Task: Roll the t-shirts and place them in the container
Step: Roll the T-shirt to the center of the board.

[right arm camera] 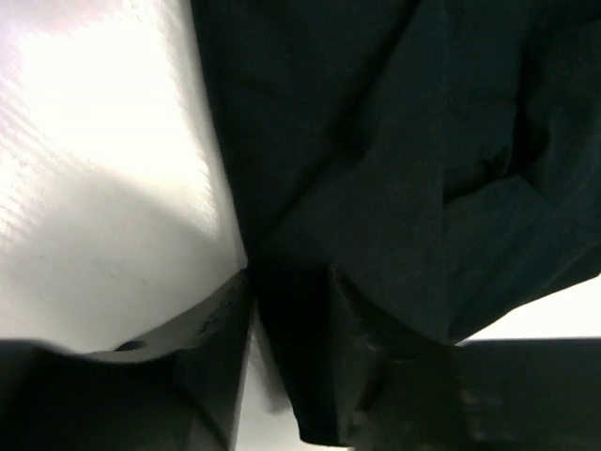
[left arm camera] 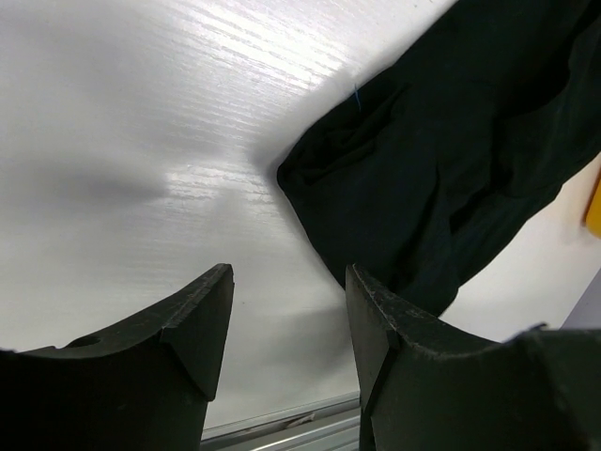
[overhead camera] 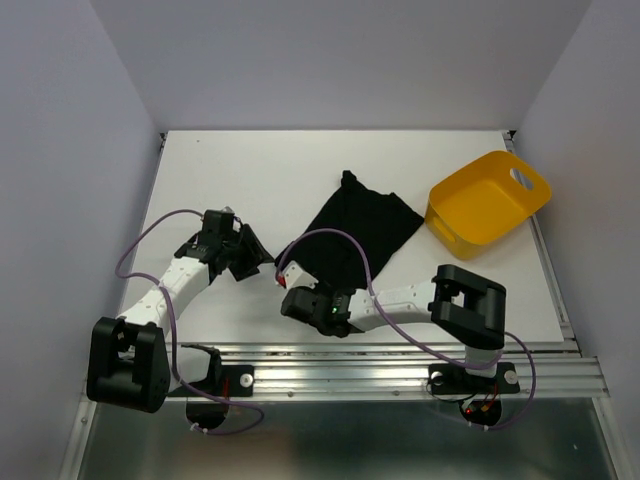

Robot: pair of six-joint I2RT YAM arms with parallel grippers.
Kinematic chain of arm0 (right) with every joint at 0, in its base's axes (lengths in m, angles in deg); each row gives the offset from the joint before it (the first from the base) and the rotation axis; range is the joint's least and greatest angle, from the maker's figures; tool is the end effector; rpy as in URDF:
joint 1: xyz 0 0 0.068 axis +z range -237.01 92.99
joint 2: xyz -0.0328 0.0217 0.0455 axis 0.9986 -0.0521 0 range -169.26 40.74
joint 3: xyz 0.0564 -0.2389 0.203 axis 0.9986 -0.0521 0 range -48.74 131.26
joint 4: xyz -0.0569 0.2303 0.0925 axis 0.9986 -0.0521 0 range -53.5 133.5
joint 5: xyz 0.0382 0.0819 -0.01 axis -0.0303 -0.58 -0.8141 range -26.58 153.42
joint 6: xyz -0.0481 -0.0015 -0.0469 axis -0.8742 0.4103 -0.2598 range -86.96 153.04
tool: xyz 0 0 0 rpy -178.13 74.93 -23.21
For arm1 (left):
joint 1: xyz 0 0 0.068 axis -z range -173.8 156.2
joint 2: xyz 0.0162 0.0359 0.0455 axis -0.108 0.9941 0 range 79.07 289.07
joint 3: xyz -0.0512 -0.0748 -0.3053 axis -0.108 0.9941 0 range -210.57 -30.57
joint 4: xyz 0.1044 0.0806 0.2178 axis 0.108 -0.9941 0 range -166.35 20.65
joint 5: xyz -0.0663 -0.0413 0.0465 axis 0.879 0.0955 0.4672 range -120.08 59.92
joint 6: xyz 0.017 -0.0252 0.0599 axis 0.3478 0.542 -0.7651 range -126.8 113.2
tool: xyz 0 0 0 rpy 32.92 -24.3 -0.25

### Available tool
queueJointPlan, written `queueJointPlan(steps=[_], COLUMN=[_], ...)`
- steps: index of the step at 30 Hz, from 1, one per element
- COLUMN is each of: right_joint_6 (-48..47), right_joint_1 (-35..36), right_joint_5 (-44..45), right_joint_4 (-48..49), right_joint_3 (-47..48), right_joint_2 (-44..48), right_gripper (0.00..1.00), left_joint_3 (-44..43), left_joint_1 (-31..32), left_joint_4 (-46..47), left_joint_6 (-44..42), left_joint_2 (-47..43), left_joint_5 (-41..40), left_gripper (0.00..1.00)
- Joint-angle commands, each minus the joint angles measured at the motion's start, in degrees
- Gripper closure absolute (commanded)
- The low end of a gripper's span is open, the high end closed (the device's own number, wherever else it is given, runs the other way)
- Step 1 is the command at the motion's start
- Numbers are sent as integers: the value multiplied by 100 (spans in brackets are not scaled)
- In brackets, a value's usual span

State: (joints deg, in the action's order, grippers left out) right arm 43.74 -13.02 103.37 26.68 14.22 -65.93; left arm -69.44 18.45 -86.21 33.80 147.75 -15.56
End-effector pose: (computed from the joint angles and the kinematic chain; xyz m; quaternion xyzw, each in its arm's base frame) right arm 0.1376 0.3549 0.1903 -0.4030 0.8194 -0.0832 0.3991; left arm 0.2213 -0.0618 0.2456 -0.1805 0.9053 -0.2682 0.2757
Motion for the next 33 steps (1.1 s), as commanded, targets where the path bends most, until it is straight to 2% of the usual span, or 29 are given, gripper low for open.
queueJointPlan(steps=[1, 2, 3, 5, 7, 9, 18, 21, 25, 30, 33], right_joint_6=[160, 221, 300, 389, 415, 450, 661, 775, 793, 820, 837], right_joint_1=[53, 53, 53, -7, -69, -191, -711, -965, -1019, -1071, -1072], right_joint_5=[224, 207, 120, -64, -267, -739, -2261, -2796, -2913, -2992, -3036], right_joint_4=[232, 293, 337, 407, 512, 583, 671, 671, 671, 680, 671], right_joint_3=[-179, -205, -222, -258, -310, -328, -284, -267, -267, -275, -267], right_joint_2=[-284, -258, -153, -56, 172, 357, 1157, 1262, 1245, 1254, 1254], right_gripper=[69, 78, 92, 99, 99, 99, 99, 99, 99, 99, 99], left_joint_3=[117, 143, 152, 213, 301, 345, 706, 924, 1136, 1619, 1690], left_joint_1=[5, 14, 23, 110, 190, 295, 383, 462, 480, 594, 664], left_joint_4=[122, 131, 131, 192, 262, 289, 754, 1226, 1641, 3001, 3398], left_joint_6=[9, 1, 9, 36, 123, 159, 220, 334, 527, 1098, 1213], left_joint_2=[-162, -206, -233, -347, -461, -488, -523, -497, -435, -278, -136], left_joint_5=[103, 129, 147, 261, 340, 349, 525, 648, 753, 763, 675], left_gripper=[39, 38, 37, 30, 22, 18, 16, 15, 15, 16, 17])
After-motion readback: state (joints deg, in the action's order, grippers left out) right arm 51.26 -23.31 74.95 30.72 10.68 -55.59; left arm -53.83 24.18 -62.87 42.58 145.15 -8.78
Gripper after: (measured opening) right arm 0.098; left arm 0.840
